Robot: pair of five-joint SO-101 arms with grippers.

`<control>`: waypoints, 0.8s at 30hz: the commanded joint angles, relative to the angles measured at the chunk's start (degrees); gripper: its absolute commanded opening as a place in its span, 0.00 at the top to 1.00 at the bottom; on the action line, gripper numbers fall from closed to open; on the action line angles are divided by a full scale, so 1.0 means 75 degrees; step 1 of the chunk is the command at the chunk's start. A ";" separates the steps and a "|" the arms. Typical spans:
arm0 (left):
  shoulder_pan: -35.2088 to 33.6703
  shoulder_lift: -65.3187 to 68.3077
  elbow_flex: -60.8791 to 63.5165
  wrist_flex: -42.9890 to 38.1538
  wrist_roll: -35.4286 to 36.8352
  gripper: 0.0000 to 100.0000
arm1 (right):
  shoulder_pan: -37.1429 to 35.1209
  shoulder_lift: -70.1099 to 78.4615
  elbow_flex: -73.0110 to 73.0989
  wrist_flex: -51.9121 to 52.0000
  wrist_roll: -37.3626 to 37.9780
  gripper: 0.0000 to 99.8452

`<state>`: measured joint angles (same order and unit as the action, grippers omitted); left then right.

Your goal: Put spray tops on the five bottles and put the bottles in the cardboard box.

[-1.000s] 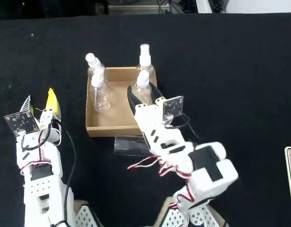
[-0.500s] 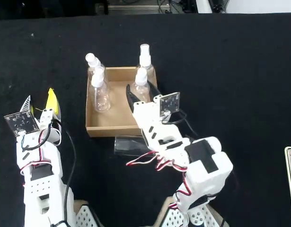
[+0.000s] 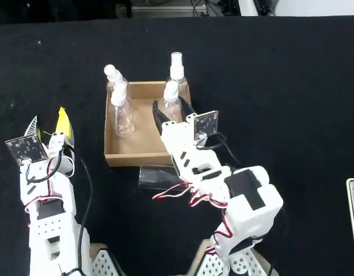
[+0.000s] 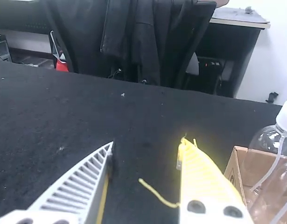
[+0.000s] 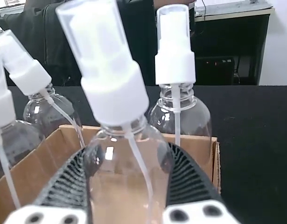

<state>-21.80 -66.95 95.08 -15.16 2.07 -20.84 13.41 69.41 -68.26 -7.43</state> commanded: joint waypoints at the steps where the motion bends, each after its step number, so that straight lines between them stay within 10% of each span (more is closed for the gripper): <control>1: 0.0018 -0.0047 0.0193 -0.0176 -0.0059 0.81 | 0.0082 -0.0100 -0.0311 0.0012 -0.0047 0.99; 24: 0.0018 -0.0047 0.0193 -0.0188 -0.0059 0.81 | -0.0598 -0.0053 -0.0381 0.0012 0.0434 0.99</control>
<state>-21.80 -66.95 95.43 -15.25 2.07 -23.82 13.41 69.41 -68.26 -6.02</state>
